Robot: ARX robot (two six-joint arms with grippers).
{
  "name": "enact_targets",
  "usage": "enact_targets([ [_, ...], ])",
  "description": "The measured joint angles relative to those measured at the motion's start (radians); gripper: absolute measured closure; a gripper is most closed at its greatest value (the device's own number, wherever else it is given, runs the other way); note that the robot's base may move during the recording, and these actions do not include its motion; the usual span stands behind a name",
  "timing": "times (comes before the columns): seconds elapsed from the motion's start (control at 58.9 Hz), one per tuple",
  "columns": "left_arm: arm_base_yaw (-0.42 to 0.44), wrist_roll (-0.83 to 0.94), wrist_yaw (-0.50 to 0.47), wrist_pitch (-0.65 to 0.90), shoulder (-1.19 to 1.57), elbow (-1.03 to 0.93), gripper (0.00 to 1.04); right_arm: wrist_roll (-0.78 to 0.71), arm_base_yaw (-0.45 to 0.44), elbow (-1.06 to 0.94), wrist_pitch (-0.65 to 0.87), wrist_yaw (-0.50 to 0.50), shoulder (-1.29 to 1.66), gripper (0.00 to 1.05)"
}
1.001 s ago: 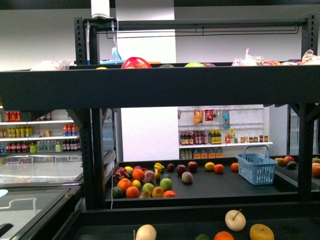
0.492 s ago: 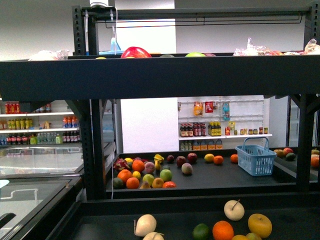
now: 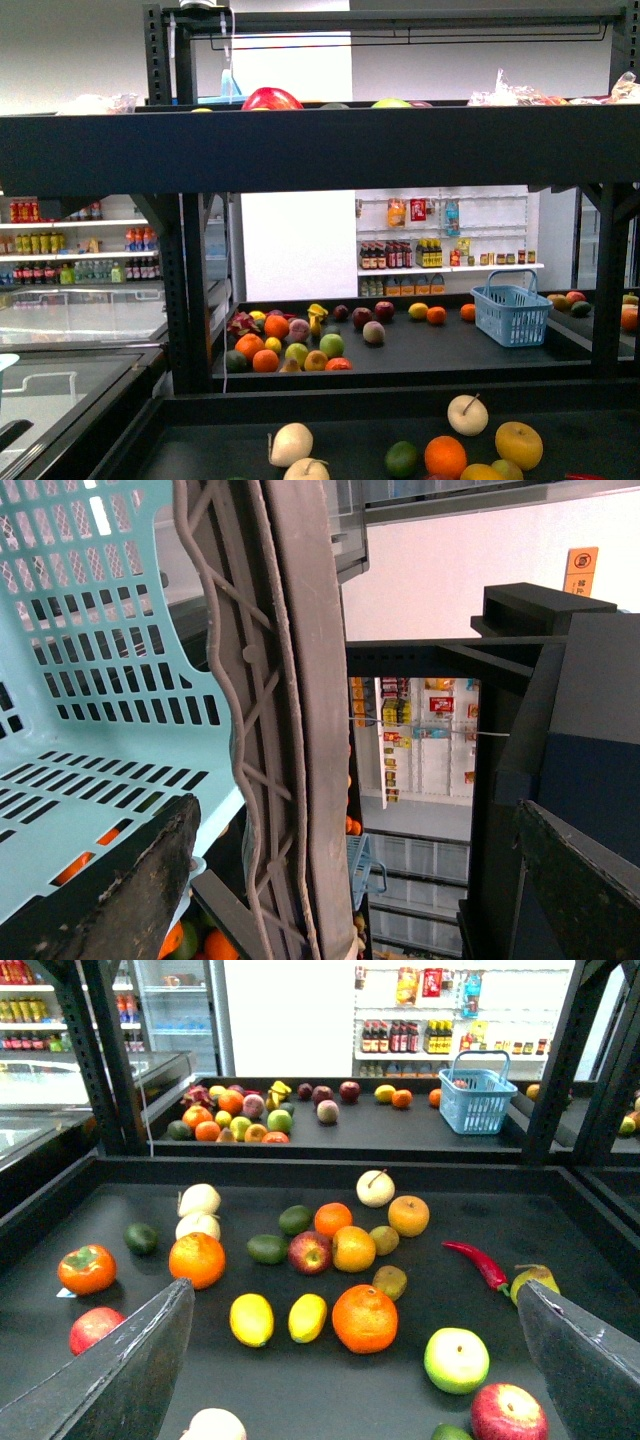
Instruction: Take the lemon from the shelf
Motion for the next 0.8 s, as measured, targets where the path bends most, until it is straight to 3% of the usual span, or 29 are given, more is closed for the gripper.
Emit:
enact_targets([
  [0.255,-0.019,0.001,-0.036,-0.008,0.048,0.037,0.09,0.0,0.0,0.0,0.0,0.0,0.0,0.07],
  [0.424,-0.019,0.004,-0.051,-0.013,0.049,0.038,0.5,0.0,0.0,0.0,0.0,0.0,0.0,0.07],
  [0.628,-0.018,-0.003,-0.055,-0.012,0.051,0.038,0.84,0.0,0.0,0.0,0.0,0.0,0.0,0.07],
  [0.798,-0.016,-0.002,-0.052,-0.013,0.048,0.033,0.87,0.0,0.0,0.0,0.0,0.0,0.0,0.07],
])
